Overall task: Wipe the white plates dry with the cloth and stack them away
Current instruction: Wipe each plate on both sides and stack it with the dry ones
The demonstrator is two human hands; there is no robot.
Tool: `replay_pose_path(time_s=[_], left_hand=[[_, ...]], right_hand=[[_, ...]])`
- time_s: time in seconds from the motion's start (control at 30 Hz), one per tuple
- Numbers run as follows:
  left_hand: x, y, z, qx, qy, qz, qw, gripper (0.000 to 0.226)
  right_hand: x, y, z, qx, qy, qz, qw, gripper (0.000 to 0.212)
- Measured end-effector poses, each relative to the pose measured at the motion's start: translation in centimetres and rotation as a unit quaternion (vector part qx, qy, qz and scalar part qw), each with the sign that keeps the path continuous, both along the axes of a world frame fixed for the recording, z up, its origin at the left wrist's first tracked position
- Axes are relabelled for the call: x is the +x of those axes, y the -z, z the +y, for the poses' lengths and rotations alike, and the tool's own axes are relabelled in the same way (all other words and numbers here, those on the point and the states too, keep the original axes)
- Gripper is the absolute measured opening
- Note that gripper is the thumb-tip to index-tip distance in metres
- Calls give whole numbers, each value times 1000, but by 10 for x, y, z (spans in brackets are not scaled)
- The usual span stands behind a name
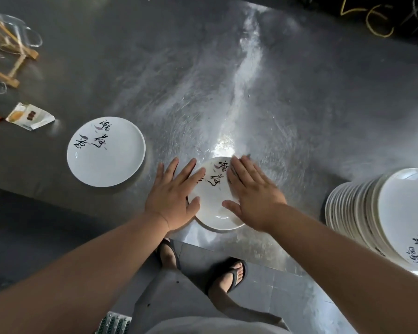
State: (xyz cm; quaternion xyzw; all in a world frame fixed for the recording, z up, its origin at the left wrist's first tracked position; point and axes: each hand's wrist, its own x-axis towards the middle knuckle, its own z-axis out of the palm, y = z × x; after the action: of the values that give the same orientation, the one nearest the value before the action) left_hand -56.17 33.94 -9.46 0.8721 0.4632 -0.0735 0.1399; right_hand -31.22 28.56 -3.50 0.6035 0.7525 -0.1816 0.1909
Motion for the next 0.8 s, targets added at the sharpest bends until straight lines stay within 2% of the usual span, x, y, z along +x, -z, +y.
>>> replay_pose_path(time_s=[0.13, 0.27, 0.4, 0.57, 0.7, 0.8], left_hand=[[-2, 4, -3, 22, 1, -29, 999, 76], [-2, 4, -6, 45, 32, -48, 997, 73], [-2, 2, -6, 49, 36, -76, 995, 68], [-3, 6, -5, 45, 46, -81, 995, 59], [-3, 6, -6, 60, 47, -91, 993, 57], [-4, 8, -6, 81, 54, -111, 989, 50]], right_hand=[[-7, -13, -58, -13, 74, 8, 997, 91], [-13, -2, -1, 10, 95, 19, 995, 93], [-13, 7, 44, 25, 68, 16, 997, 92], [-13, -7, -28, 4, 117, 17, 993, 93], [-14, -2, 22, 19, 102, 20, 994, 93], [-13, 9, 62, 38, 34, 18, 999, 93]])
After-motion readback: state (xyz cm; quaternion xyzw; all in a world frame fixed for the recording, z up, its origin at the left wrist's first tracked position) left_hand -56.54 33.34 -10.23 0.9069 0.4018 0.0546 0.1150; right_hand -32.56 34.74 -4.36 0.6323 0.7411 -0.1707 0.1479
